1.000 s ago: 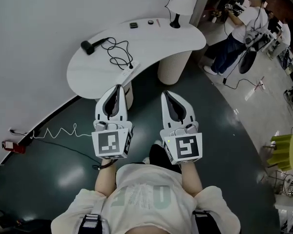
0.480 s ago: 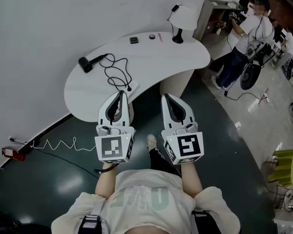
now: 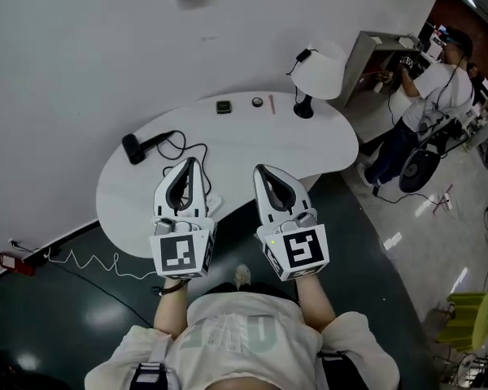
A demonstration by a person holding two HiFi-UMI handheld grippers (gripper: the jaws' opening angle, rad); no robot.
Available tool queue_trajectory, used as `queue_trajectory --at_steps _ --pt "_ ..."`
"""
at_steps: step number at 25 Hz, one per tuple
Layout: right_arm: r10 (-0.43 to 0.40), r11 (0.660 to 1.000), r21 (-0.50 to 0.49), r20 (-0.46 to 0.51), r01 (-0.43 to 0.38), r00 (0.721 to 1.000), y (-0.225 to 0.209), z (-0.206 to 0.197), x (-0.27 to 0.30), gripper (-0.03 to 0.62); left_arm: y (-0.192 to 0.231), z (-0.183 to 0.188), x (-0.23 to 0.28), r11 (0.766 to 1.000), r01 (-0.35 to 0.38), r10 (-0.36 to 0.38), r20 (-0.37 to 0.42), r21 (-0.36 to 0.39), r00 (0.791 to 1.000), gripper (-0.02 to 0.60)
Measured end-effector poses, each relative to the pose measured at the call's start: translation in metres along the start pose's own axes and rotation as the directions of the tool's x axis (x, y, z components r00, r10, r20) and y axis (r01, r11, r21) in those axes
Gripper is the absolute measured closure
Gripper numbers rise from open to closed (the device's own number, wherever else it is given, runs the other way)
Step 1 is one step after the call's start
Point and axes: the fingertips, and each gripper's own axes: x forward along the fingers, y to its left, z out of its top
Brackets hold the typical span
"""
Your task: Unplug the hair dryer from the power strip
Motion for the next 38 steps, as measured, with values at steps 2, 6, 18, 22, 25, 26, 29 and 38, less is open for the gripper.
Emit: queue_trajectory --at_steps 2,6,18,22,25,26,29,38 --pt "0.02 1.0 0.001 -0.002 -0.02 1.0 -0.009 -0.001 0.014 0.589 0.001 -0.006 0.017 1.0 -0.01 0.009 -0.011 -0.005 1.0 0.575" --pt "0.037 0.999 0.0 -0.003 -0.037 0.999 -0.021 -0.004 0.036 0.59 0.007 -0.02 0.041 1.0 -0.01 0.009 -0.04 -0.017 0.999 0.575" --pt "0.044 0.998 0.038 0.012 -0.045 0.999 -0.033 -0.007 0.078 0.589 0.037 -0.023 0.071 0.999 -0.033 0.034 -0.056 0.01 0.998 0.575" --pt "0.092 0.994 0.063 0.03 -0.094 0.995 -0.024 -0.004 0.094 0.59 0.049 -0.025 0.069 0.998 -0.063 0.065 -0.08 0.023 0.995 0.575" --pt "0.145 0.988 0.051 0.035 -0.147 0.989 -0.003 -0.004 0.107 0.59 0.064 -0.029 0.059 0.994 -0.102 0.105 -0.094 0.027 0.99 0.575" --pt "0.165 0.985 0.048 0.036 -0.167 0.986 0.005 -0.004 0.111 0.589 0.067 -0.029 0.056 0.993 -0.115 0.117 -0.092 0.029 0.989 0.575" --pt "0.226 0.972 0.049 0.039 -0.228 0.973 0.025 -0.005 0.124 0.591 0.08 -0.03 0.048 0.987 -0.153 0.156 -0.089 0.039 0.984 0.575" --pt "0.342 0.936 0.075 0.034 -0.344 0.939 0.063 -0.014 0.149 0.59 0.104 -0.062 0.022 0.989 -0.147 0.141 -0.218 -0.011 0.966 0.528"
